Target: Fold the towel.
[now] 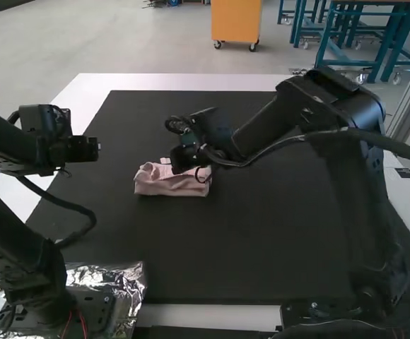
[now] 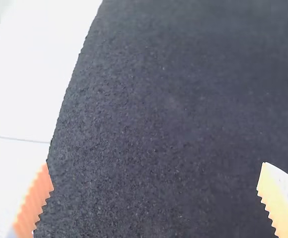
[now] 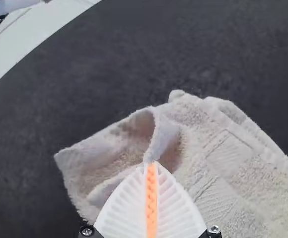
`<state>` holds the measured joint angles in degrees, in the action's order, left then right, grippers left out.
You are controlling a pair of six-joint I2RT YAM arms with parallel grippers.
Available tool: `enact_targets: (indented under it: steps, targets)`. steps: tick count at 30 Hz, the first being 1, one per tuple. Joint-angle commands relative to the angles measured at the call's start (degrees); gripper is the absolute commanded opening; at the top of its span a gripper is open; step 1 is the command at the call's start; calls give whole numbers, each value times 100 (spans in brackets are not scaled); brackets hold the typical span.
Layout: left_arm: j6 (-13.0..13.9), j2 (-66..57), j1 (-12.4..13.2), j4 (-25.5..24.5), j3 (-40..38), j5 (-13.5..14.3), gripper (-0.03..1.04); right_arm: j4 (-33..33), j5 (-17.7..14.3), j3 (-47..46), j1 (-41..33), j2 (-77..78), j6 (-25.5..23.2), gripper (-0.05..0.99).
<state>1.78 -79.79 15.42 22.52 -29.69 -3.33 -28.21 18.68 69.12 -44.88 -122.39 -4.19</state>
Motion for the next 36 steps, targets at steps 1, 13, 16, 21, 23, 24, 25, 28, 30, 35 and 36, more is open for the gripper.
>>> enact_targets:
  steps: [1, 13, 16, 21, 23, 24, 25, 28, 30, 35, 36]
  targets:
    - [253, 174, -39, 50, -10, 535, 97, -176, 13, 5, 32, -154, -118, -2]
    - [270, 693, -461, -495, -300, 738, 97, -554, -66, 268, 23, -1252, -126, -2]
    - [209, 877, -610, -679, -458, 711, 97, -546, -66, 339, 41, -1323, -144, -2]
    - [103, 1211, -804, -934, -687, 685, 97, -203, -66, 409, 173, -1041, -126, 6]
    - [50, 1343, -874, -1066, -784, 685, 97, -80, -66, 321, 331, -549, -126, 30]
    - [6, 1413, -918, -1163, -845, 676, 97, -71, -83, 268, 410, -277, -144, 42]
    - [-38, 1475, -944, -1242, -889, 676, 97, -36, -110, 242, 489, 4, -205, 52]
    - [-46, 1695, -1032, -1409, -995, 667, 97, 298, -180, 216, 744, 875, -223, 85]
    - [-46, 1870, -1103, -1470, -1056, 659, 97, 518, -189, 189, 938, 1499, -223, 91]
    - [-46, 2407, -1296, -1672, -1170, 623, 97, 659, -461, 49, 1412, 3125, -188, 91]
    - [-46, 2556, -1340, -1743, -1197, 571, 97, 676, -602, 31, 1491, 3450, -153, 91]
